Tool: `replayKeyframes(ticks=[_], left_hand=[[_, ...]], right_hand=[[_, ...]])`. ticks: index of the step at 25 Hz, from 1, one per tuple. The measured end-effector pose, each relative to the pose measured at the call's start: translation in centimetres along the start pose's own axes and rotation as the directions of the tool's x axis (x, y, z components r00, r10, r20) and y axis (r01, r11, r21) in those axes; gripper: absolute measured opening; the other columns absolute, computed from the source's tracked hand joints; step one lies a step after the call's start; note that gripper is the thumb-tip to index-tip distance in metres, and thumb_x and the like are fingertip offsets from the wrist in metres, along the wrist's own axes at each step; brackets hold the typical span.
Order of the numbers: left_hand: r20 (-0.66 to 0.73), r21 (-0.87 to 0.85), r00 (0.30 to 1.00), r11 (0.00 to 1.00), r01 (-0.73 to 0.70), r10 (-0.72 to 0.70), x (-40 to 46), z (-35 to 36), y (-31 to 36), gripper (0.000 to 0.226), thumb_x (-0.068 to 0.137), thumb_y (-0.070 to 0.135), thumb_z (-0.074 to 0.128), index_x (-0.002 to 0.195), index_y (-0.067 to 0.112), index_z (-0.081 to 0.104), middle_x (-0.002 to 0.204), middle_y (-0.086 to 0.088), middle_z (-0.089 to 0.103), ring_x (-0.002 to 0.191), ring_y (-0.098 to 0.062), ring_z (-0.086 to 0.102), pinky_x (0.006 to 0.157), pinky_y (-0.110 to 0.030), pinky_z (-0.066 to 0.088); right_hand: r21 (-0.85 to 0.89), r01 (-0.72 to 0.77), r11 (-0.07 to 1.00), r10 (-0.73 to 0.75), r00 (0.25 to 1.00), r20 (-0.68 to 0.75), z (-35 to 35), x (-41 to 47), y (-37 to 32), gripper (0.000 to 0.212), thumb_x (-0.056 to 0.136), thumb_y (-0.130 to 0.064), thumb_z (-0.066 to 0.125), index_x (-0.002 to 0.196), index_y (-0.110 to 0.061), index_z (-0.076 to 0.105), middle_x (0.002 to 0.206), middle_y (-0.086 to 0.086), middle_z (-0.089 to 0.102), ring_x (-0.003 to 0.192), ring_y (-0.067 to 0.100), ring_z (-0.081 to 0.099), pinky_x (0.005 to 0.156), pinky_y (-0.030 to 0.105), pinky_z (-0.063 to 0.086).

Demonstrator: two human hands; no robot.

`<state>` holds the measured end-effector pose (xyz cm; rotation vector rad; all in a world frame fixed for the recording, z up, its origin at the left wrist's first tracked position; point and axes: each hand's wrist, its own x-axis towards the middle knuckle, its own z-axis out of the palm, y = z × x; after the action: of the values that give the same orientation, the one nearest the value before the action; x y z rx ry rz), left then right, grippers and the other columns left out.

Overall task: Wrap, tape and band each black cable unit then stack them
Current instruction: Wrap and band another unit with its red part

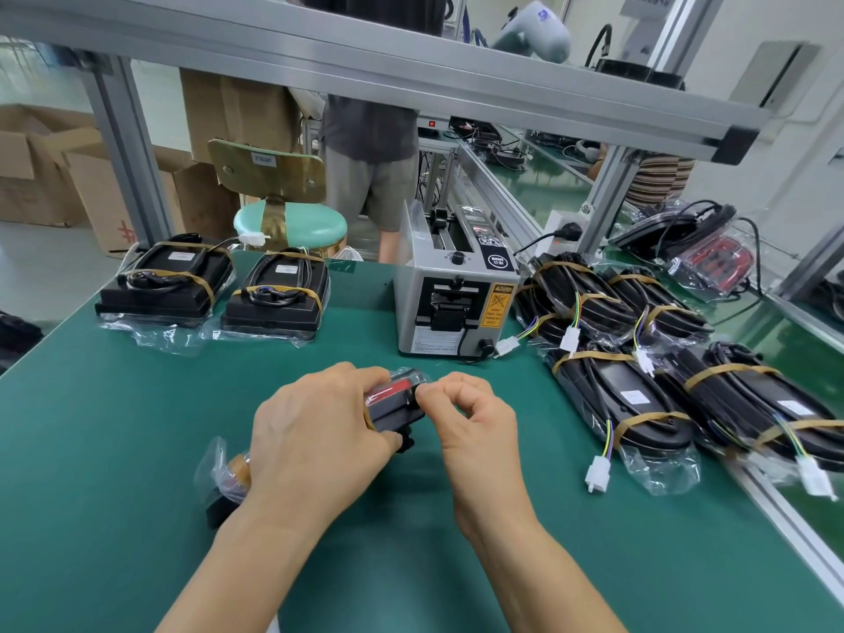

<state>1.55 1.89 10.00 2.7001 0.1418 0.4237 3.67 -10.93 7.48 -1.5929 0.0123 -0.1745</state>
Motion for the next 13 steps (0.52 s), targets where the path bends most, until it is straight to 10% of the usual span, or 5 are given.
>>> replayKeyframes(ticks=[13], left_hand=[[-0.027, -0.015, 1.0, 1.0, -0.012, 0.012, -0.02, 0.12, -0.09, 0.042, 0.062, 0.05, 0.073, 0.1, 0.037, 0.062, 0.085, 0.01, 0.062, 0.084, -0.018, 0.059, 0.061, -0.026, 0.036]], right_hand=[[0.054, -0.031, 0.998, 0.029, 0.999, 0.043, -0.12, 0.1, -0.07, 0.016, 0.082, -0.009, 0.065, 0.069, 0.0, 0.068, 0.085, -0.003, 0.057, 0.081, 0.004, 0.054, 0.08, 0.021, 0.041]])
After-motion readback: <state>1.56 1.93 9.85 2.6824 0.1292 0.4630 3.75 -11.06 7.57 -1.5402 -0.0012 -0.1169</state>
